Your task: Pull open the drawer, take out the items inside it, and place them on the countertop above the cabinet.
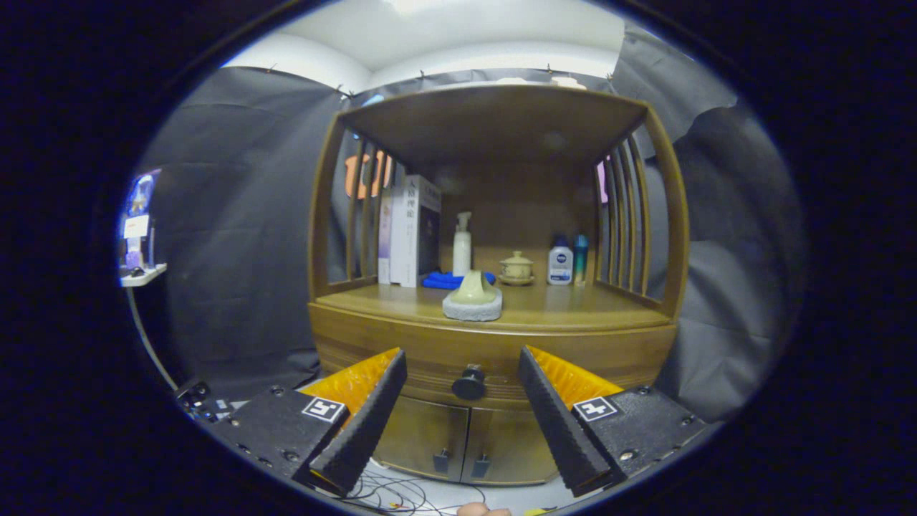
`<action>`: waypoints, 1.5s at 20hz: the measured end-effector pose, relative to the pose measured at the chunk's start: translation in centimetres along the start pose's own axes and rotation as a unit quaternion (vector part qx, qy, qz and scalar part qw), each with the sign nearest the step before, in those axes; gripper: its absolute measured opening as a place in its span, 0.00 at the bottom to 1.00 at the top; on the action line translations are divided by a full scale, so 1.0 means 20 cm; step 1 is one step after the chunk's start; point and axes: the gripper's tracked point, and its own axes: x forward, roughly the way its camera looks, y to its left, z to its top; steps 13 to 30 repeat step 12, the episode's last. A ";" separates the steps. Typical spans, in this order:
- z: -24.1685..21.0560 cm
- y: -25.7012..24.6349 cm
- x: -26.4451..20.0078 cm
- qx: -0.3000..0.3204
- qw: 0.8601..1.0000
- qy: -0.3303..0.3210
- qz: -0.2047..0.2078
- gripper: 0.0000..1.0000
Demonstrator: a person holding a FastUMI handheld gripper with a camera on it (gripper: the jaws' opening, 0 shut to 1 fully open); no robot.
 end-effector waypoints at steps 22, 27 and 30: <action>-0.09 -0.30 -0.68 -0.019 0.999 -0.042 -0.001 1.00; -0.09 -0.30 -0.68 -0.019 0.999 -0.042 -0.001 1.00; -0.09 -0.30 -0.68 -0.019 0.999 -0.042 -0.001 1.00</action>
